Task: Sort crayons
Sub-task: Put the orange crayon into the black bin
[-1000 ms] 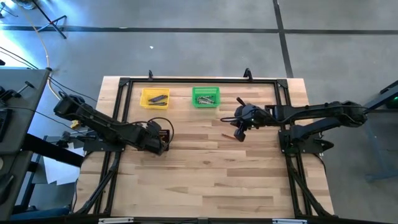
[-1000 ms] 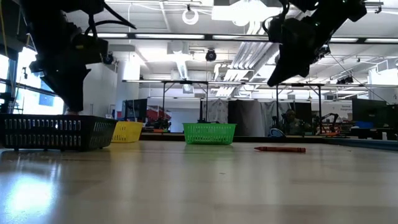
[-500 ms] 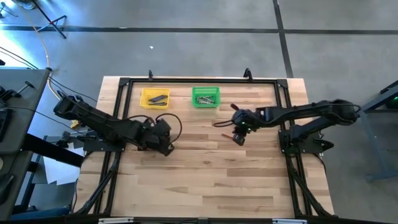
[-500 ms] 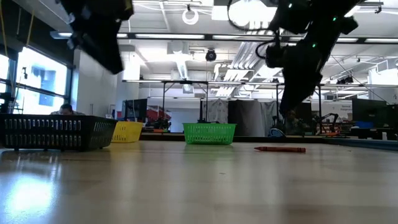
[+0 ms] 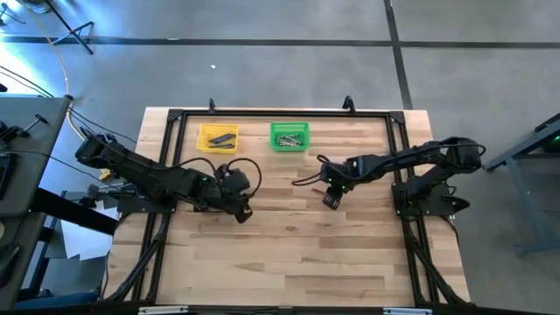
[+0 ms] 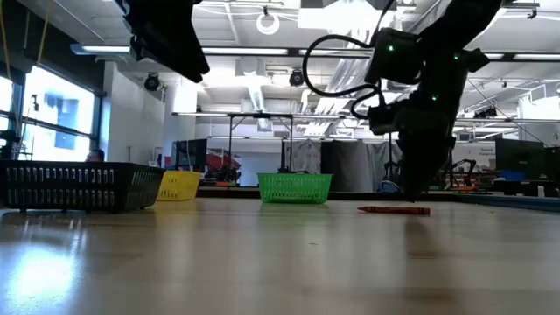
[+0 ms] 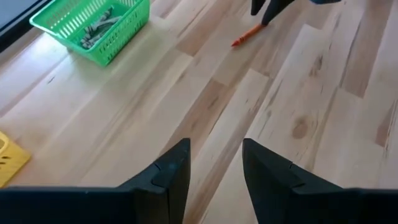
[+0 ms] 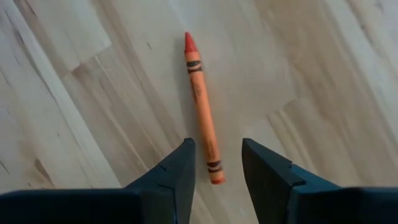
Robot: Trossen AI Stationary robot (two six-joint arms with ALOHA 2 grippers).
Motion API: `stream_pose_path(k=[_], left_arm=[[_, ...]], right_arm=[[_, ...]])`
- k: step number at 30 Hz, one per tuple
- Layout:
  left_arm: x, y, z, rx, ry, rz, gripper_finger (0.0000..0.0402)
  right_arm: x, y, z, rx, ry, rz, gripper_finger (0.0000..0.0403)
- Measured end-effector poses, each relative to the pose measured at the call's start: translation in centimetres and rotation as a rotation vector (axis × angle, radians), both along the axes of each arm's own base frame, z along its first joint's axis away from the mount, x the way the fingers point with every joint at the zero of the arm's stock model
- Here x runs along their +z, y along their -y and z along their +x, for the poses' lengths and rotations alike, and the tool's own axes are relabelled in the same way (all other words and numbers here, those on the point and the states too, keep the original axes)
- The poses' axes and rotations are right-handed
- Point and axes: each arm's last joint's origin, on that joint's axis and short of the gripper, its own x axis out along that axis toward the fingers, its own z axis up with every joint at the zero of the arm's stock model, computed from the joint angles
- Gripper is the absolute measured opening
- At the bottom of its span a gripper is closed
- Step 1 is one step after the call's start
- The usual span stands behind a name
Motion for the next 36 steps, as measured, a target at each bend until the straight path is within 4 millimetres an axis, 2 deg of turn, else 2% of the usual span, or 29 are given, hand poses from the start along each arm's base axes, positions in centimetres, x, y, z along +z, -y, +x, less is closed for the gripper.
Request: stream_pose_path(k=[9, 15, 20, 24, 31, 36], left_arm=[[0.1, 0.0, 0.1, -0.029, -0.001, 0.032, 0.0133], [0.1, 0.0, 0.1, -0.051, -0.013, 0.054, 0.0133], [0.1, 0.0, 0.1, -0.057, -0.015, 0.060, 0.0133], [0.1, 0.0, 0.1, -0.057, -0.016, 0.059, 0.0133], [0.1, 0.0, 0.1, -0.055, -0.016, 0.057, 0.0133], [-0.2, -0.1, 0.0, -0.045, -0.025, 0.064, 0.0133]], right_arm=[[-1.5, -0.5, 0.6, -0.021, -0.035, -0.005, 0.0100], [-2.6, -0.8, 0.9, -0.032, -0.082, -0.069, 0.0082], [-2.5, -1.0, 1.1, -0.053, -0.093, -0.099, 0.0049], [-1.7, -0.9, 1.6, -0.017, -0.114, -0.107, 0.0009], [1.4, -0.5, 3.4, 0.104, -0.131, -0.109, 0.0005], [5.0, 0.5, 4.7, 0.173, -0.118, -0.204, 0.0003]])
